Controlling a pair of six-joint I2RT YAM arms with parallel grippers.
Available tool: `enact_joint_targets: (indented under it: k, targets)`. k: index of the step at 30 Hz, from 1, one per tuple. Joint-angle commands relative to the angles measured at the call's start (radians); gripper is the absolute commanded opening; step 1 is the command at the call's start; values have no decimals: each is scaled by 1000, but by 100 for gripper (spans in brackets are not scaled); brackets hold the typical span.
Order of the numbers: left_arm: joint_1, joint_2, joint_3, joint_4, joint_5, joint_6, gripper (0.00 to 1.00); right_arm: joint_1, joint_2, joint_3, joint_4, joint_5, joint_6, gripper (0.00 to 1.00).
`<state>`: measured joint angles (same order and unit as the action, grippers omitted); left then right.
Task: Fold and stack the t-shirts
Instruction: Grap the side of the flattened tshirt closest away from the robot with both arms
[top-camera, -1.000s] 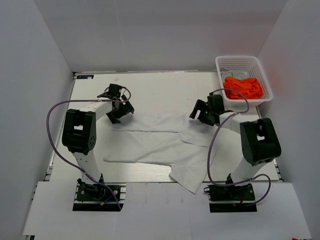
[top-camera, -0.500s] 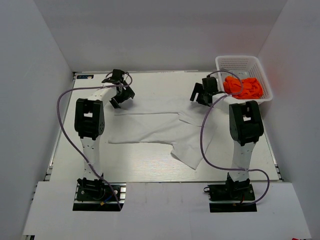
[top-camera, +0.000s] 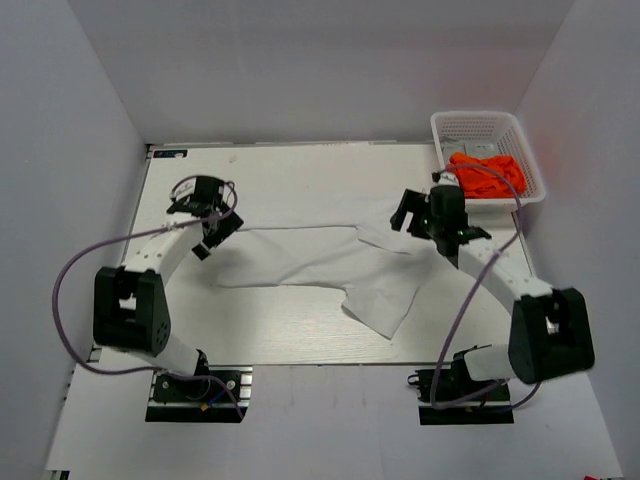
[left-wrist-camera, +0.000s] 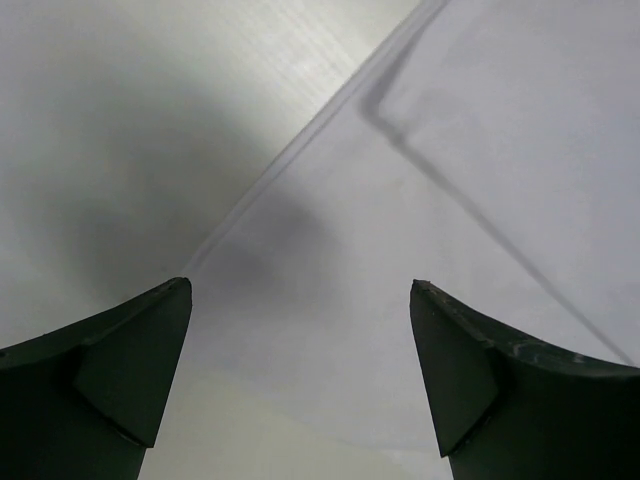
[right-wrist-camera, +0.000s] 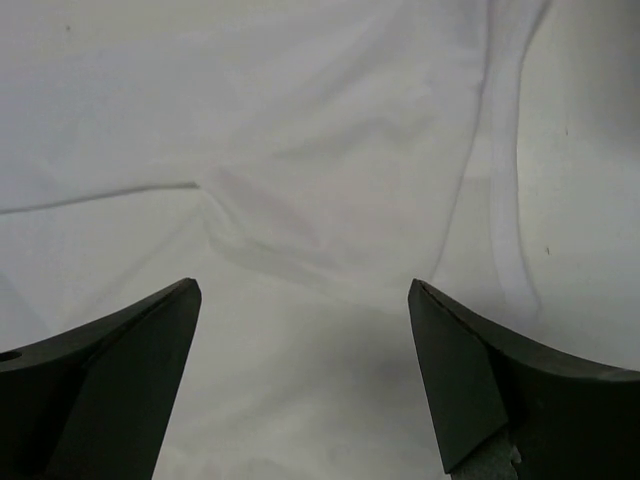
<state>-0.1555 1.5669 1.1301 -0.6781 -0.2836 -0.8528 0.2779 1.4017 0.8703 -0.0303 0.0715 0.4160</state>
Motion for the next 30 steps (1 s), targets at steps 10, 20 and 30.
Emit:
enact_joint_targets:
  k: [10,20,30]
  targets:
    - [4,-199,-389,-54,-57,-166,92,18,-306,-261,-201,-48,44,90]
    - [-7,-102,-423,60,24,-124,27,86,-302,-286,-336,-147,24,90]
    - [-7,-70,-414,69,35,-106,0,302,-267,-347,-543,-213,199,90]
